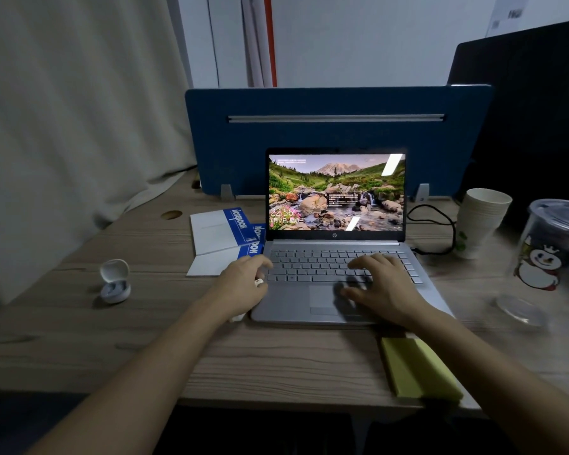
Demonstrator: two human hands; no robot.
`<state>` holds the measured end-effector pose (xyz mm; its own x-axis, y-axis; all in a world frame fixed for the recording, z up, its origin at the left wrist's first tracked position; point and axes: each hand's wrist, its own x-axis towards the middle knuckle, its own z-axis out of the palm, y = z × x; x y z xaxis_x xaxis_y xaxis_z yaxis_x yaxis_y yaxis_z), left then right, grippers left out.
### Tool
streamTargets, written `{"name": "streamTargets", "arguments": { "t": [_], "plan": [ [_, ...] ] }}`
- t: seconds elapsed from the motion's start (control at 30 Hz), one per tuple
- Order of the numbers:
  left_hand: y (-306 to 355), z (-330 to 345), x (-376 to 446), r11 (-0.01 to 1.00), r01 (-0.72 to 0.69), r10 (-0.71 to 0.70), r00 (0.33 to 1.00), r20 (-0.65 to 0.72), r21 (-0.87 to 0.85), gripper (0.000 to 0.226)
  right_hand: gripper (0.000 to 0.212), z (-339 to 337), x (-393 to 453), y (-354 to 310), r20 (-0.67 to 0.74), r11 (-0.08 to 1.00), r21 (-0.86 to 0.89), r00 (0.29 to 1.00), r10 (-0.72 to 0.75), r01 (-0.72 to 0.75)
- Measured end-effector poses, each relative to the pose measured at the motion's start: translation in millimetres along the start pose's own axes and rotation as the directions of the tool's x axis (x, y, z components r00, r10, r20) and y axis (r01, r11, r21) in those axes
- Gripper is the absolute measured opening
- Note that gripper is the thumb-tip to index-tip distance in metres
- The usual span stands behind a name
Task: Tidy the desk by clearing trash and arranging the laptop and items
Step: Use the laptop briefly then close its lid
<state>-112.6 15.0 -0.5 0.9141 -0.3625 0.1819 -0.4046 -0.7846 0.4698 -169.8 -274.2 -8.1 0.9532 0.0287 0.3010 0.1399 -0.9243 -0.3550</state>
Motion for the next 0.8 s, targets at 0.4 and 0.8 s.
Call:
{"name": "streamTargets", "arguments": {
  "t": [0.4,0.8],
  "plan": [
    [-31,-30,-25,0.979,0.052,-0.071,0.994,-0.089,-0.195,0.050,0.049,11,11,-56,0.087,0.987,0.137,0.991,-0.101,0.089],
    [-96,-87,-66,0.940,0.189,-0.284,0.896,-0.342,-0.284,0.038,0.029,52,45,-158,0.274,0.924,0.287,0.903,-0.332,0.253]
  ]
}}
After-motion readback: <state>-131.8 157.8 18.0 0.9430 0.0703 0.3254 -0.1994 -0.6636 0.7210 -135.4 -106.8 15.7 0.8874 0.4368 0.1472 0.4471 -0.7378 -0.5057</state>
